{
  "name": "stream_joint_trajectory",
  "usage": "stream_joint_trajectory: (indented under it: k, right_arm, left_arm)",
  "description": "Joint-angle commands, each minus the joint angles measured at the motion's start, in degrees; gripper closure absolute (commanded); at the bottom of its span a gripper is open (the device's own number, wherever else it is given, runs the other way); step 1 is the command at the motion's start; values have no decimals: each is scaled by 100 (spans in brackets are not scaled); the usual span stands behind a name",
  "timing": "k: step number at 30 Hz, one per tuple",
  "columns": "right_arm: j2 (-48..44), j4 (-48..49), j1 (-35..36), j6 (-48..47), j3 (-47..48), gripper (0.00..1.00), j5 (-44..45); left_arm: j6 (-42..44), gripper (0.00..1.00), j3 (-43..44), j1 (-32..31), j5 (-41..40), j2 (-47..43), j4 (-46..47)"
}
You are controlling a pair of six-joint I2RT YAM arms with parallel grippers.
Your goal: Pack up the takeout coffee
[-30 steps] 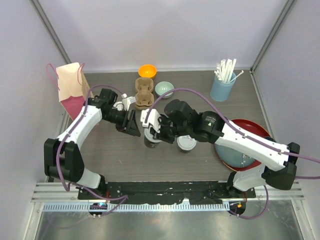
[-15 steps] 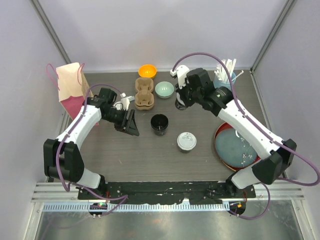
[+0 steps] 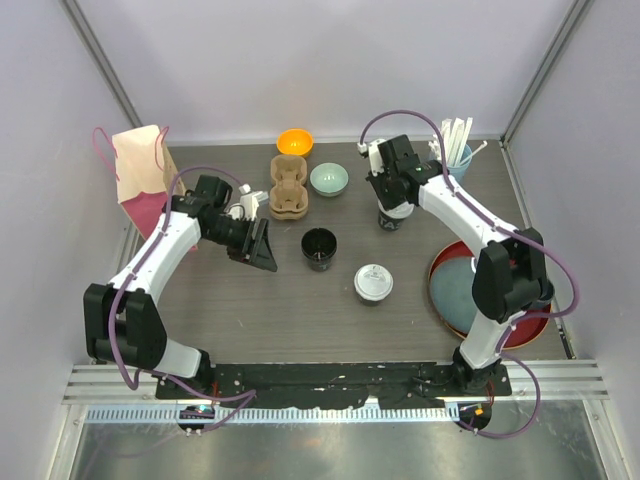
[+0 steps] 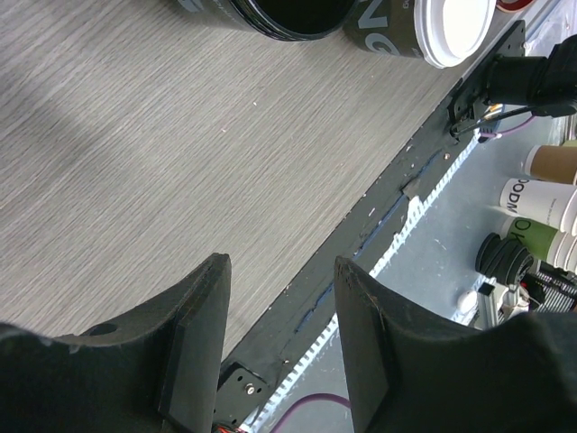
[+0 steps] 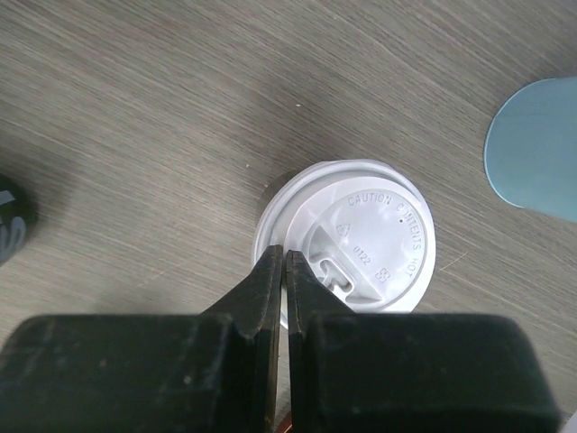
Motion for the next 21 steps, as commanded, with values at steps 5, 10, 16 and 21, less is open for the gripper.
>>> stream_joint_trajectory:
  k: [5, 10, 16, 21]
  right_arm:
    - [363, 274, -162, -202, 146, 99, -339]
    - [478, 247, -153, -307, 155, 97, -339]
    - [443, 159, -144, -387, 225, 69, -427]
    - [303, 133, -144, -396, 330, 54, -435]
  left_arm:
    - [89, 47, 153, 30, -388, -45, 265]
    - [10, 47, 258, 30, -907, 43, 670]
    - [-52, 44, 442, 30, -1012, -27, 889]
    - [-236, 39, 679, 39, -1399, 165, 1311]
